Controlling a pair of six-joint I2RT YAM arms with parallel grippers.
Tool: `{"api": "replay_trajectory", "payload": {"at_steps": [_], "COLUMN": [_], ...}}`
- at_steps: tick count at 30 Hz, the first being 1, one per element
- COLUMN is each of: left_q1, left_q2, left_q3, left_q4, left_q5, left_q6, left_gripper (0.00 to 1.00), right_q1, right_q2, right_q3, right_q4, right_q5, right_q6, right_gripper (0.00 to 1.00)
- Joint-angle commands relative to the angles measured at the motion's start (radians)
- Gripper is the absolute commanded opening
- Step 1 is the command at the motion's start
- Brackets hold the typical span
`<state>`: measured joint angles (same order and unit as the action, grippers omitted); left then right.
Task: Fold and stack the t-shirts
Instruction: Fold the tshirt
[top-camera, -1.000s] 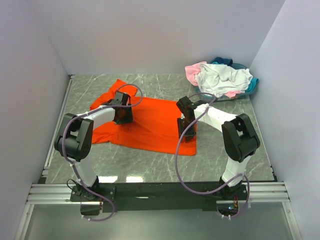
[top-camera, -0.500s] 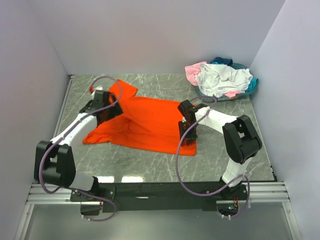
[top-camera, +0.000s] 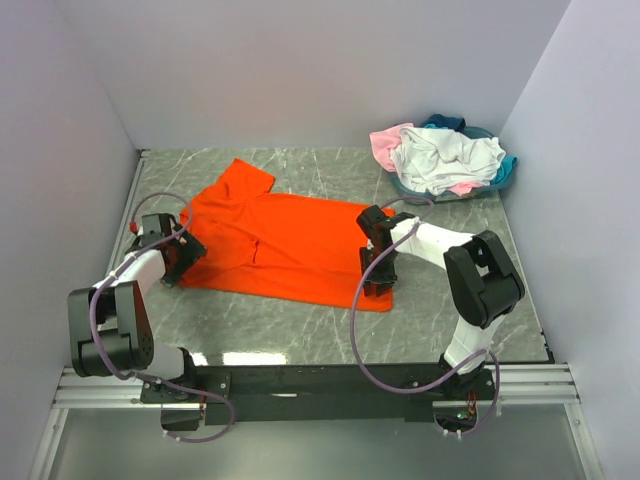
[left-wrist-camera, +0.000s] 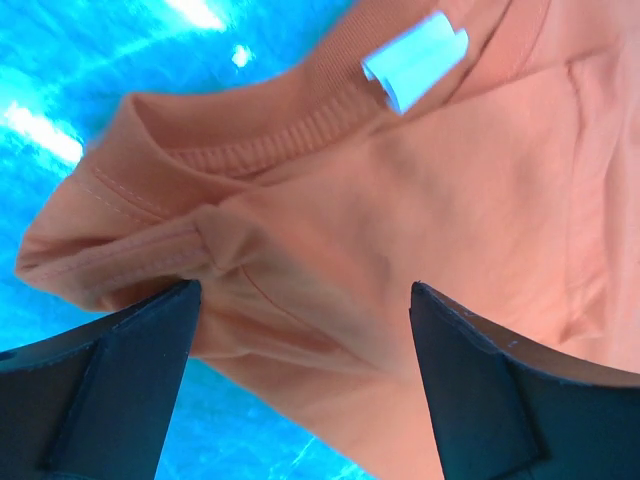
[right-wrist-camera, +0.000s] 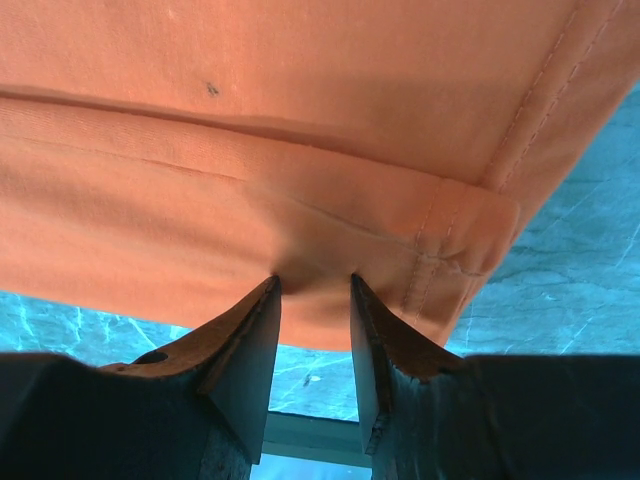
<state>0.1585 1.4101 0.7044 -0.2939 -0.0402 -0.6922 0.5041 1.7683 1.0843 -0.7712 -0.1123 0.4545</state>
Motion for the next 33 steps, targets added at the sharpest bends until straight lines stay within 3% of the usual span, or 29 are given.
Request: {"api": "replay_trajectory", "payload": {"at_steps": [1,8,20,23,29,33], "left_q1": [0.050,0.098,0.107,0.107,0.064,-0.090], "left_q2": [0.012,0.003,-0.201,-0.275,-0.267,-0.188], "left_q3": [-0.022,-0.020,-0.074,-0.010,0.115,0.144], "left_q4": [0.082,0.013,-0.053,-0.076,-0.102,-0.016], "left_q5": [0.049,0.005,-0.059,-0.075,-0.084,-0.101], "left_q6": [-0.015,-0.041,-0.119,-0.112,-0.066,-0.072], "left_gripper": [0.92,0.92,0.92,0.92,0.91,0.89], "right_q1": [0.002,-0.004,-0.001,-0.001,-0.001,-0.002], "right_q2": [-0.013,-0.023,-0.073,-0.099,-0.107,-0.035], "right_q3": [-0.038,-0.083,-0.129,-0.040,0.191,0.279], "right_q4": [0.018,0.015,0.015,-0.025,-0.140,-0.109], "right_q5": [0.049,0.063,0.013,0.011,0.028,0.022], "right_q6": [0.015,0.035,0.043,0.012,-0.031,-0.057], "right_gripper": [0.41,0.41,0.41,0.42,0.43,0.44]}}
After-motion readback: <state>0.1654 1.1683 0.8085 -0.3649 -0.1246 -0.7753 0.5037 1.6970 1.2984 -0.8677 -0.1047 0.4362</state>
